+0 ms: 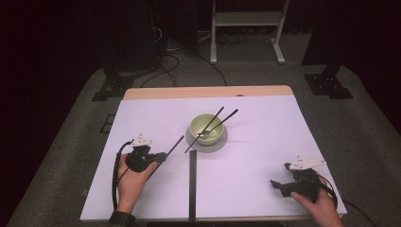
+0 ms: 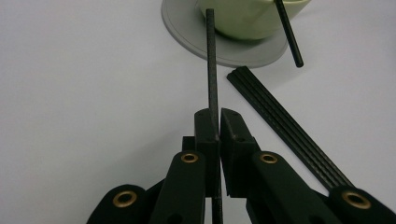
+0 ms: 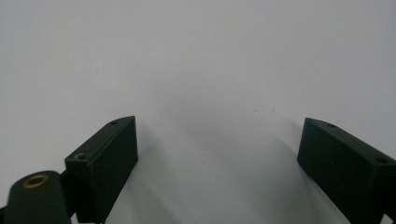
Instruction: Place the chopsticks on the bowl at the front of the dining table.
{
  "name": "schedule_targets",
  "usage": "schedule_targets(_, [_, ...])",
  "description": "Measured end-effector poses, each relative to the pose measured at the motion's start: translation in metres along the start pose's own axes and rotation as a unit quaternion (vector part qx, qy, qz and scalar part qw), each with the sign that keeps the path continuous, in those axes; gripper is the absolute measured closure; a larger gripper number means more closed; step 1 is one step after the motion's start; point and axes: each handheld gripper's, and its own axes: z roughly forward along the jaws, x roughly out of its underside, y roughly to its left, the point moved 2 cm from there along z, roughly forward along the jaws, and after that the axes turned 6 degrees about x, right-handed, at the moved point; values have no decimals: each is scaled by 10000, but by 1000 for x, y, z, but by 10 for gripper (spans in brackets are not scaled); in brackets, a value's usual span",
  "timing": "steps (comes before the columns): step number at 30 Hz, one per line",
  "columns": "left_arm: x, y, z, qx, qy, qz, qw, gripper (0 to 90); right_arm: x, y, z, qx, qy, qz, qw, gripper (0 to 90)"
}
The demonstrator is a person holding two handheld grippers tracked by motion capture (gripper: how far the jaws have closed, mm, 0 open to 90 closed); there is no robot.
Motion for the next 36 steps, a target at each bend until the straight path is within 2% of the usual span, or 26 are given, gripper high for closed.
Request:
schedule_targets(6, [-7, -1, -1, 0, -26, -9, 10000, 865, 0, 0, 0, 0, -2, -1, 10000, 105])
schedule_targets(11, [-13, -2, 0, 83, -36, -8, 10000, 865, 0, 0, 0, -3, 0, 3, 10000, 106])
schedule_targets(26, [-37, -5, -1, 79, -70, 26, 9999, 865, 0, 0, 0, -1, 1, 4, 10000, 105])
schedule_targets(36, [-50, -4, 6, 122, -90, 9, 9999, 865, 0, 0, 0, 0, 0, 4, 10000, 105])
